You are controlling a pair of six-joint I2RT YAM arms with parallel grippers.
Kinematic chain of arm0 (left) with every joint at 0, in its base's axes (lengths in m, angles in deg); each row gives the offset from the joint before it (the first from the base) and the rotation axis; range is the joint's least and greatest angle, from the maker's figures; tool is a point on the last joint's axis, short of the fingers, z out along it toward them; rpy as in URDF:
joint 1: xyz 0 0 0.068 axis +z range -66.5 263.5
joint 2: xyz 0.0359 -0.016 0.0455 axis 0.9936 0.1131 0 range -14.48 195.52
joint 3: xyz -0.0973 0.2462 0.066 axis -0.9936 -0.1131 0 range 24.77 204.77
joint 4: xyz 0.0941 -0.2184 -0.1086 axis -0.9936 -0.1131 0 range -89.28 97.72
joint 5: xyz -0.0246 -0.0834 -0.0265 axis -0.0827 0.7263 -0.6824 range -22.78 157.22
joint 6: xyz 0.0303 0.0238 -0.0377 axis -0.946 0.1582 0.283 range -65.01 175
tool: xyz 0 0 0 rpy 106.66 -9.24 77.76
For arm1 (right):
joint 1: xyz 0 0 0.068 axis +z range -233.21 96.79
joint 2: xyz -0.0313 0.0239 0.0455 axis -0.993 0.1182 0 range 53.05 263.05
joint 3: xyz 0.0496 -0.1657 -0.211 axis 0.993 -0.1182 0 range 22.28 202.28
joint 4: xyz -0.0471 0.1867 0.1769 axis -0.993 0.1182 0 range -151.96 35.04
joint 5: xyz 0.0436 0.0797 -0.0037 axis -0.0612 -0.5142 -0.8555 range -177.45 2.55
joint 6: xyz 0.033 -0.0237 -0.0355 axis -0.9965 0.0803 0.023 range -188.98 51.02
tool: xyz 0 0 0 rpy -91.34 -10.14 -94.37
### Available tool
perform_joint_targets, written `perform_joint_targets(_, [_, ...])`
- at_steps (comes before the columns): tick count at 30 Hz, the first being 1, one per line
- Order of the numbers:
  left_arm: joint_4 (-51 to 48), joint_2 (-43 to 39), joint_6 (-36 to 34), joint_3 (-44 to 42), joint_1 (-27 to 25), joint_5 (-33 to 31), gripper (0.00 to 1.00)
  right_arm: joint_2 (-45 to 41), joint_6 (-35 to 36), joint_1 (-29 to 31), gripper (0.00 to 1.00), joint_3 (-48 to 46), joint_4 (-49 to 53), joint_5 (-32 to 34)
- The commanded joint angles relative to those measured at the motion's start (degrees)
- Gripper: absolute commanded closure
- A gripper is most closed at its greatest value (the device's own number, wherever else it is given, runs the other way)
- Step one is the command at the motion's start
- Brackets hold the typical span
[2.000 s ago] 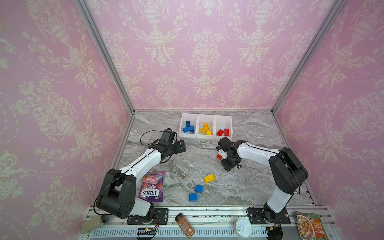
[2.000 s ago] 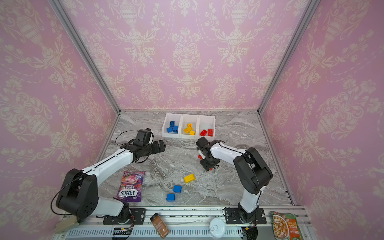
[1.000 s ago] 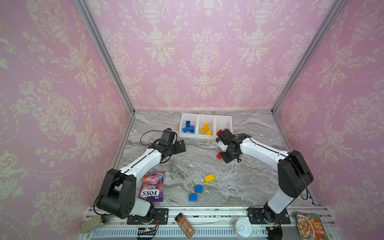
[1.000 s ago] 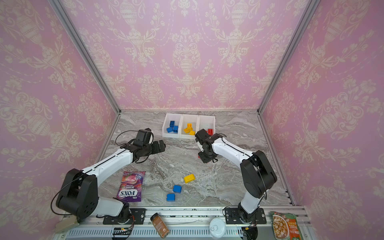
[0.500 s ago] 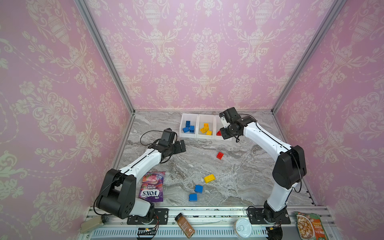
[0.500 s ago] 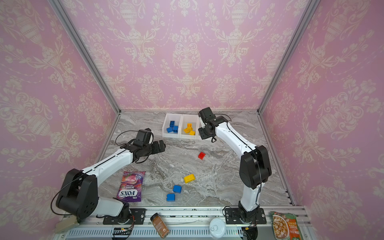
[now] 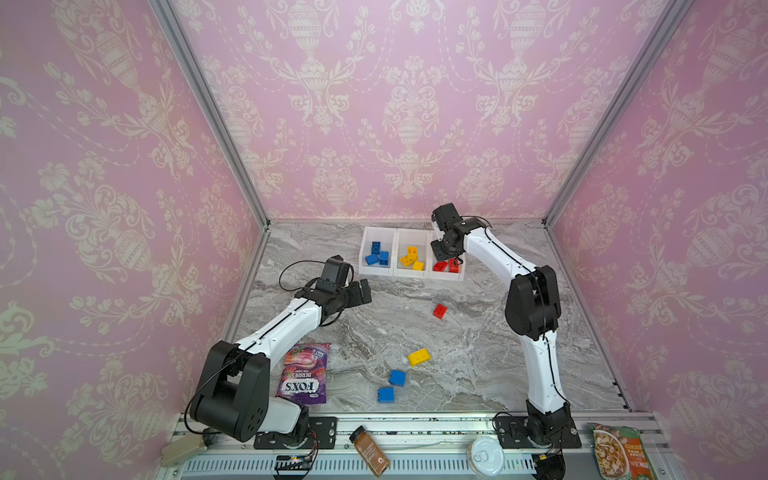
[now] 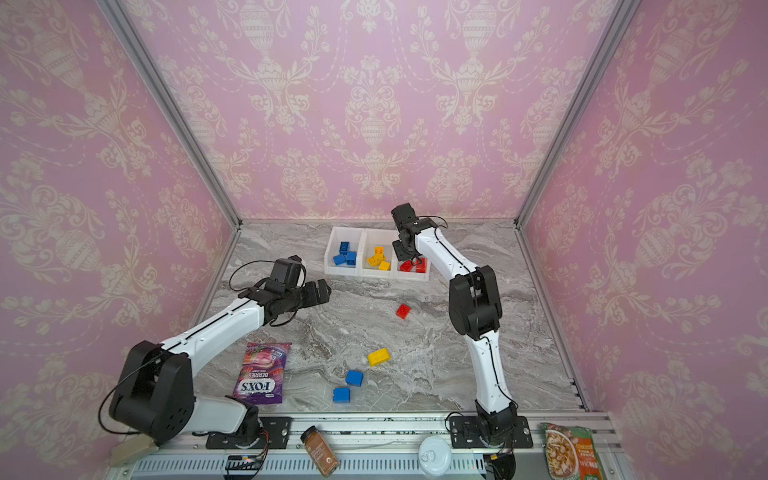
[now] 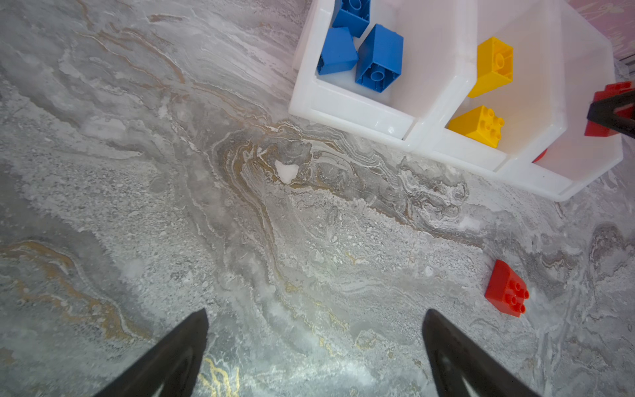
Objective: Sort the legos into containers by color
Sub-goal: 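Open the right gripper over the farthest compartment to drop the red brick, then withdraw the right gripper while the left gripper reaches toward the blue bricks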
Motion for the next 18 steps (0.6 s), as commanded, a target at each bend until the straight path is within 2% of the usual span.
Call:
perform_joint_targets(1, [-0.49,-1.39,-0.09,-0.19,-0.53,0.76,0.01,1.72,-0.26,-0.97,0.74,3.90,1.59,1.50])
perform_joint_targets(4, [-0.77,-1.31,-0.31,-0.11,-0.61,0.94,0.01,3.83,-0.43,-1.39,0.70,6.69,2.69,0.91])
perform_joint_targets(7, [-1.21,-1.17,-0.51,0.12,-0.79,1.15,0.01,5.45,-0.13,-1.39,0.57,9.24,4.09,0.51])
perform_joint_targets(11, [-1.62,-1.08,-0.88,0.16,-1.40,1.41,0.01,4.98,-0.56,-1.36,0.45,8.75,3.63,-0.22])
perform_joint_targets(18, [-4.22,-1.10,-2.76,1.10,-3.13,1.69,0.01,0.97,-1.02,-1.26,0.36,4.91,2.15,-2.22])
